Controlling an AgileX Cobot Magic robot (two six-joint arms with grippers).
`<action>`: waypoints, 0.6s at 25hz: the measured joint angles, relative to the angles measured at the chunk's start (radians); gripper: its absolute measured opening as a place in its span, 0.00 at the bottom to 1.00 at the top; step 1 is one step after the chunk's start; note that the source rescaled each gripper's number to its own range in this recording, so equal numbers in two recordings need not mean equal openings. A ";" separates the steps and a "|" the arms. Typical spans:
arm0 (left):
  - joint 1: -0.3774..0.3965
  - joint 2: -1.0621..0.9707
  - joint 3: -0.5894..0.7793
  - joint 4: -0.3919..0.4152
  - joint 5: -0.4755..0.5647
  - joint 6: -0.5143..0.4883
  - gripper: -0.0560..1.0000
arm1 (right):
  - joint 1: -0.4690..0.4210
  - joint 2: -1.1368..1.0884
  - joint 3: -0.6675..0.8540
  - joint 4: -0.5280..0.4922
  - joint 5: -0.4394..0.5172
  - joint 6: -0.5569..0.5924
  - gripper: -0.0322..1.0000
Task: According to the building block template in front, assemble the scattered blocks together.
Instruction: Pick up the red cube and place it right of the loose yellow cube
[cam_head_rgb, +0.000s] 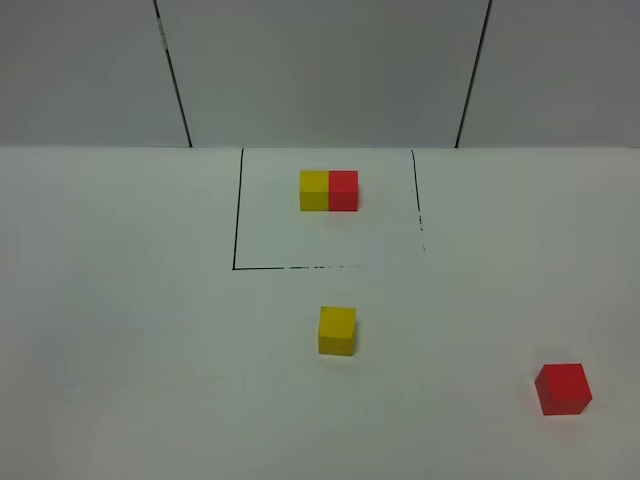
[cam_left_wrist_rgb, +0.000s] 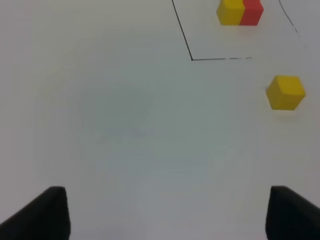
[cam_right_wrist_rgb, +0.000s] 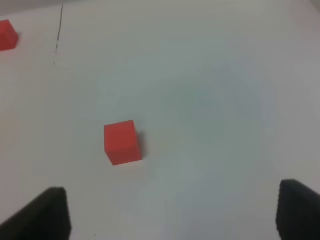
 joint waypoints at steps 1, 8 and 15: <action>0.000 -0.007 0.002 -0.001 0.005 0.002 0.69 | 0.000 0.000 0.000 0.000 0.000 0.000 0.67; 0.000 -0.044 0.030 -0.014 0.045 0.009 0.68 | 0.000 0.000 0.000 0.000 0.000 0.000 0.67; -0.027 -0.046 0.030 -0.017 0.047 0.011 0.68 | 0.000 0.000 0.000 0.000 0.000 0.000 0.67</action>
